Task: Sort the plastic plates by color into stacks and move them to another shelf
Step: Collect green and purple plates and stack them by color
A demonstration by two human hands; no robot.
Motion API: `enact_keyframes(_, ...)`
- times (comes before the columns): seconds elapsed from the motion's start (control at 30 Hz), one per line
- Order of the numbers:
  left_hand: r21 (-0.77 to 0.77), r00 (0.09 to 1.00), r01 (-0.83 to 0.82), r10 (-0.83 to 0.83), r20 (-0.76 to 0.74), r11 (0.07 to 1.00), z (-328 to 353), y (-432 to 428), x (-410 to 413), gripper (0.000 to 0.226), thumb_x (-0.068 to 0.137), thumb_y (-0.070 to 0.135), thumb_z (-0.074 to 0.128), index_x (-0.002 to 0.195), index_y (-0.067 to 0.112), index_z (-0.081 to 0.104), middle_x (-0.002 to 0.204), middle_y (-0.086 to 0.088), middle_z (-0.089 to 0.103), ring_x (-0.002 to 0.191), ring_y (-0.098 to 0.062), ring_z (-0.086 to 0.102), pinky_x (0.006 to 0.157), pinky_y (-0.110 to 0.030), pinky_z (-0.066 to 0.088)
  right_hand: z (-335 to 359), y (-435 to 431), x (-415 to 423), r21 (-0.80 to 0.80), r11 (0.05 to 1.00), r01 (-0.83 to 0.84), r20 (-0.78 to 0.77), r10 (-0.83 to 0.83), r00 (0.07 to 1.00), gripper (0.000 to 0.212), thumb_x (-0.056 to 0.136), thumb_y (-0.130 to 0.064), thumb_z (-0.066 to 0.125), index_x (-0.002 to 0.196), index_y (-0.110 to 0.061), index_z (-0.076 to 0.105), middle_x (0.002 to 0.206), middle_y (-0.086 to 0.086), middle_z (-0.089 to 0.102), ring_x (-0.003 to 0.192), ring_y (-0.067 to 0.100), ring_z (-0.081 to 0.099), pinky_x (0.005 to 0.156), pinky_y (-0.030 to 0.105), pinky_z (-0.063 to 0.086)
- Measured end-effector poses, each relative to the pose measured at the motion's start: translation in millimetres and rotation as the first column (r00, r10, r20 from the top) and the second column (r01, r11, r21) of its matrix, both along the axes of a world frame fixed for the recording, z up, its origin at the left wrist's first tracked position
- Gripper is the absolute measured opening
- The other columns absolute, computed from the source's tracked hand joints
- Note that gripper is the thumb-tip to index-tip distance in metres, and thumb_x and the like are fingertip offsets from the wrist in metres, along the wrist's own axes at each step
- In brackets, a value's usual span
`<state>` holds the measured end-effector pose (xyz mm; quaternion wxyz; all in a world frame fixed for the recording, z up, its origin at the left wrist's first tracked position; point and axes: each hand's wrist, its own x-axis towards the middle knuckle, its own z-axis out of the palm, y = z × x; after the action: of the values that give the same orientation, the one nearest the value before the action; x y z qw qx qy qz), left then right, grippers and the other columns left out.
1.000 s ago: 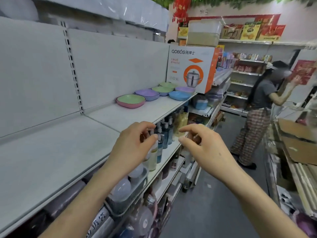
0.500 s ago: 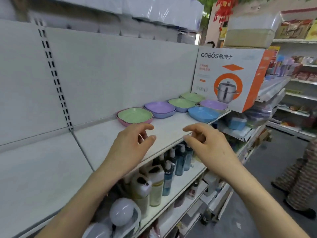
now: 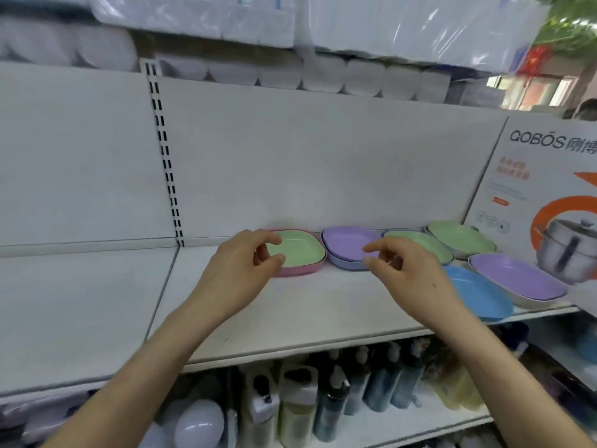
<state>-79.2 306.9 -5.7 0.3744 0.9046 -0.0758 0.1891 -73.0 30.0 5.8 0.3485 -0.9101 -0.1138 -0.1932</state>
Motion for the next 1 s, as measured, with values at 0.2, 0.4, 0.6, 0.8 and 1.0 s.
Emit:
enact_keyframes(0.2,0.173,0.997,-0.073,0.076,-0.014,0.982,11,10,39,0.024,0.096,0.039,0.065,0.120,0.035,0.066,0.098,0.014,0.059,0.090,-0.002,0.058,0.080,-0.029,0.047,4,-27,62,-0.049,0.998,0.032,-0.026,-0.034,0.999,0.004,0.095,-0.034,0.066,0.098,-0.033,0.068,0.085,-0.008,0.064,0.076,0.009,0.060,0.063,0.024,0.040)
enact_keyframes(0.4,0.310,0.987,-0.069,0.111,-0.119,0.948,14,14,73,0.028,0.095,0.046,0.063,0.121,0.036,0.065,0.102,0.011,0.058,0.096,-0.012,0.060,0.088,-0.037,0.051,1,-43,116,-0.257,0.965,0.052,-0.090,-0.078,0.993,0.011,0.091,-0.030,0.069,0.100,-0.023,0.070,0.086,-0.006,0.066,0.079,0.012,0.060,0.065,0.028,0.041)
enact_keyframes(0.6,0.458,0.943,-0.069,0.208,-0.261,0.886,5,8,92,0.069,0.092,0.056,0.063,0.150,0.030,0.037,0.123,-0.002,0.057,0.115,-0.027,0.057,0.097,-0.043,0.049,-2,-42,150,-0.450,0.892,0.045,-0.190,-0.145,0.971,0.027,0.085,-0.036,0.074,0.104,-0.021,0.063,0.106,0.001,0.066,0.095,0.024,0.060,0.076,0.035,0.050)
enact_keyframes(0.8,0.472,0.911,-0.148,0.305,-0.277,0.869,4,2,100,0.078,0.089,0.053,0.069,0.152,0.026,0.032,0.115,-0.004,0.055,0.113,-0.029,0.056,0.091,-0.041,0.049,7,-46,160,-0.557,0.831,-0.011,-0.243,-0.151,0.958,0.040,0.081,-0.031,0.077,0.110,-0.012,0.056,0.110,0.009,0.064,0.097,0.033,0.062,0.084,0.043,0.055)
enact_keyframes(1.0,0.442,0.892,-0.170,0.328,-0.310,0.881,-3,-2,102,0.079,0.086,0.051,0.073,0.151,0.029,0.033,0.103,-0.001,0.058,0.104,-0.030,0.060,0.084,-0.038,0.051,3,-50,167,-0.535,0.843,-0.056,-0.279,-0.114,0.953,0.045,0.079,-0.022,0.082,0.114,-0.013,0.055,0.109,0.009,0.064,0.097,0.033,0.062,0.085,0.044,0.055)
